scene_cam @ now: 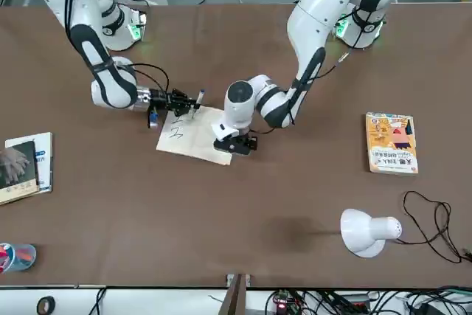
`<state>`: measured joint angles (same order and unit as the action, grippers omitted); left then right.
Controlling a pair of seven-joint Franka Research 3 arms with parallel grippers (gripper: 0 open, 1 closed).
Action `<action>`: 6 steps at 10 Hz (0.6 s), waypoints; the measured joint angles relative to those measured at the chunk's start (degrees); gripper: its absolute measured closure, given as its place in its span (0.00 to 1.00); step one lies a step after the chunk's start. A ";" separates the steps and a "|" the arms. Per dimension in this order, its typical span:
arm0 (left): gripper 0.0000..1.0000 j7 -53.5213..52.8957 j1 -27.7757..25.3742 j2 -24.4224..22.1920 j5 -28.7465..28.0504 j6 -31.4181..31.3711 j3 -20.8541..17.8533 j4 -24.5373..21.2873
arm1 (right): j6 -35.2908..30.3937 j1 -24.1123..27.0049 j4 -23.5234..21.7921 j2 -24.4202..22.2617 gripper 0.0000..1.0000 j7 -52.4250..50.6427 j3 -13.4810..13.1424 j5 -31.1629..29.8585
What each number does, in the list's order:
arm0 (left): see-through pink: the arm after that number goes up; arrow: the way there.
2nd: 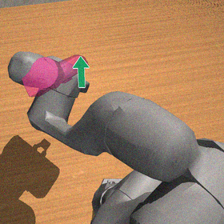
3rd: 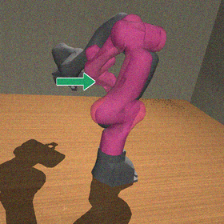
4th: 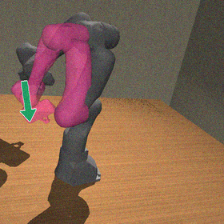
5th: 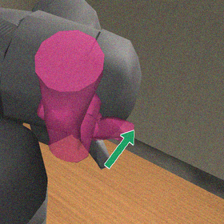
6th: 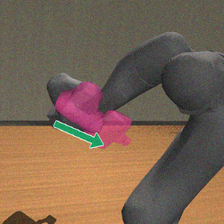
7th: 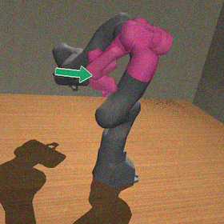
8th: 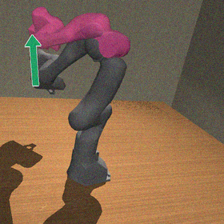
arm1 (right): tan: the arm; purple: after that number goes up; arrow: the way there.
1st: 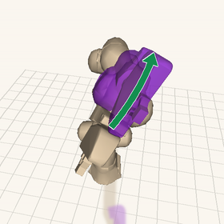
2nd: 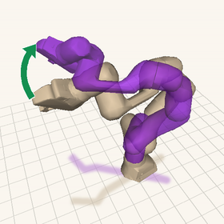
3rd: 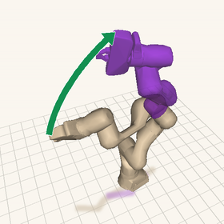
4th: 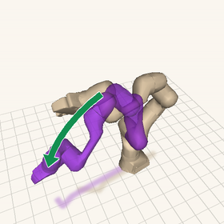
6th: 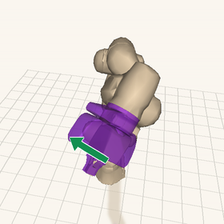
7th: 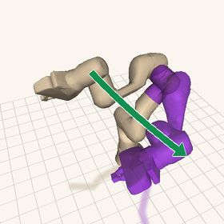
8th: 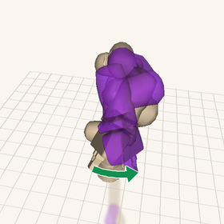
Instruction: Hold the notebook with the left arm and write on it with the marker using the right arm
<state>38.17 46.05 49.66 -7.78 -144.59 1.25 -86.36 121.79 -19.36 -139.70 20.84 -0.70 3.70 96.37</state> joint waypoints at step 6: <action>0.02 0.00 0.00 0.00 0.00 0.00 0.00 0.00 | 0.00 1.36 0.53 0.61 0.83 -2.65 -0.14 0.00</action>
<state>38.17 46.05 49.66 -7.78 -144.58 1.25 -86.36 121.79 -18.00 -139.17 21.45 -3.35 3.55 96.37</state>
